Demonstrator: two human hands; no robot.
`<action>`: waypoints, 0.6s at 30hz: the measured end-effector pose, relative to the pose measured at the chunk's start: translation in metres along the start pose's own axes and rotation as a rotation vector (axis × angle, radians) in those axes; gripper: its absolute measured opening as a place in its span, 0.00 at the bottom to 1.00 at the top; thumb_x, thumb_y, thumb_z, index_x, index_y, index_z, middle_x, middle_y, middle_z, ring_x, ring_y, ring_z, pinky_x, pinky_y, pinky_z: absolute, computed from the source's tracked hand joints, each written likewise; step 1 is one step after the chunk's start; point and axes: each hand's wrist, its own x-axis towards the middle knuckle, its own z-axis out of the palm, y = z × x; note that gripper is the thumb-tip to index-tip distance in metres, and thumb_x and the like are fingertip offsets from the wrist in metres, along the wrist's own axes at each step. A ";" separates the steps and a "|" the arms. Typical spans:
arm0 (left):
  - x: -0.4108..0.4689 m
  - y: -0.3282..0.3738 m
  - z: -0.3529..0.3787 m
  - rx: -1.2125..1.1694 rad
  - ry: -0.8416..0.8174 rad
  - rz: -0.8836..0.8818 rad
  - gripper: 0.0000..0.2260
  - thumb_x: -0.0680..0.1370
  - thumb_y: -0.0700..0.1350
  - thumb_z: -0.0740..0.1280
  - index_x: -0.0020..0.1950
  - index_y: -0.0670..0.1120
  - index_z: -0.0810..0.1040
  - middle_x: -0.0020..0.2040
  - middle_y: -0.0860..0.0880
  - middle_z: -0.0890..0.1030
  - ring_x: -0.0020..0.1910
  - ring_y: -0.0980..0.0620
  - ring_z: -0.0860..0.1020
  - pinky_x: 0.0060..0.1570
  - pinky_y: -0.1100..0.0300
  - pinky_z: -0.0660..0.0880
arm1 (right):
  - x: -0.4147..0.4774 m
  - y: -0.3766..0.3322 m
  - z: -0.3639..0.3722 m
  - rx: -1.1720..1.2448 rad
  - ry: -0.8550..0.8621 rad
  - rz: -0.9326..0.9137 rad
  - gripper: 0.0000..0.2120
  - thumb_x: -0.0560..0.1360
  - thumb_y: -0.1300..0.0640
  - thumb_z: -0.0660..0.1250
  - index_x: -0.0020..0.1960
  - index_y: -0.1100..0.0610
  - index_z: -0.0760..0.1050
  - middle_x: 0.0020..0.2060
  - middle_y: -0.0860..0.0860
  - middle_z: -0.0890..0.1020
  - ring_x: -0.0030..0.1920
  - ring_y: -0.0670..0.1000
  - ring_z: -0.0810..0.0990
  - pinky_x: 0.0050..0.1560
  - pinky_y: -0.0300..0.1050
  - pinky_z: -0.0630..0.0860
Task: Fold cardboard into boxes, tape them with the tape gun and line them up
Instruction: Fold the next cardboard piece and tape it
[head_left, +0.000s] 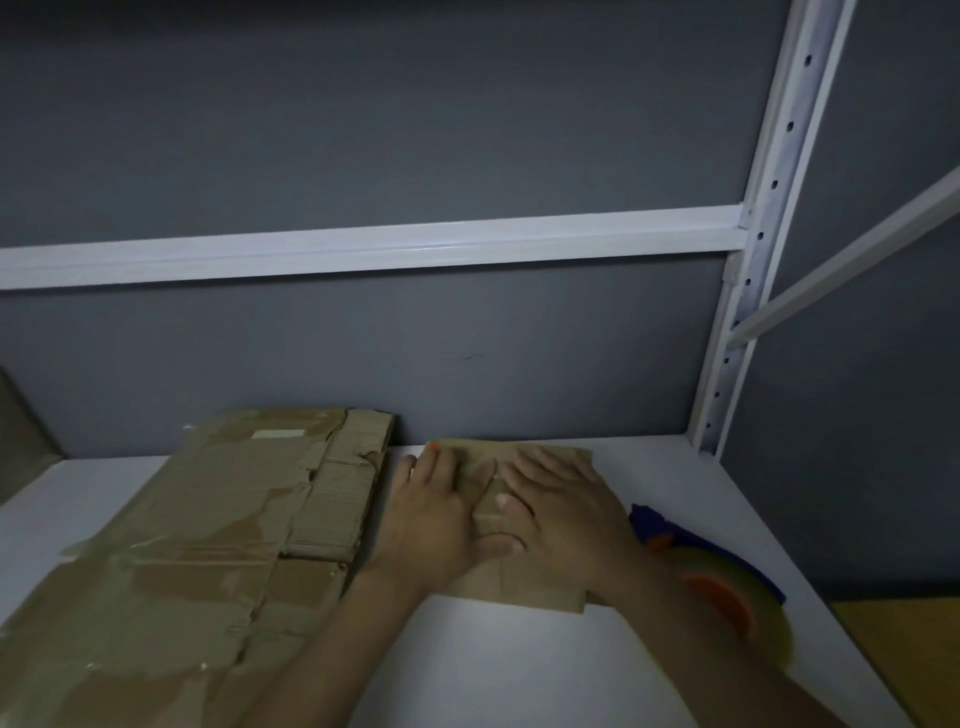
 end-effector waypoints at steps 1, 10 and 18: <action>-0.001 -0.005 0.001 -0.020 -0.005 -0.012 0.44 0.68 0.77 0.50 0.64 0.45 0.79 0.59 0.42 0.79 0.61 0.38 0.76 0.62 0.43 0.70 | 0.000 0.002 0.001 -0.001 0.017 0.015 0.38 0.76 0.34 0.28 0.78 0.51 0.49 0.78 0.44 0.50 0.76 0.44 0.46 0.71 0.40 0.38; 0.000 -0.018 -0.012 -0.410 -0.181 -0.343 0.59 0.63 0.67 0.74 0.80 0.44 0.43 0.77 0.46 0.59 0.74 0.49 0.62 0.69 0.59 0.64 | -0.008 0.022 0.008 0.474 0.058 0.296 0.30 0.83 0.46 0.47 0.78 0.52 0.36 0.76 0.44 0.35 0.77 0.45 0.39 0.70 0.39 0.46; -0.018 -0.008 -0.014 -0.501 -0.055 -0.485 0.41 0.60 0.63 0.79 0.67 0.48 0.70 0.53 0.52 0.82 0.50 0.53 0.80 0.44 0.64 0.74 | -0.029 0.002 0.004 0.894 0.066 0.610 0.25 0.82 0.43 0.49 0.77 0.50 0.52 0.65 0.53 0.71 0.56 0.53 0.73 0.50 0.43 0.68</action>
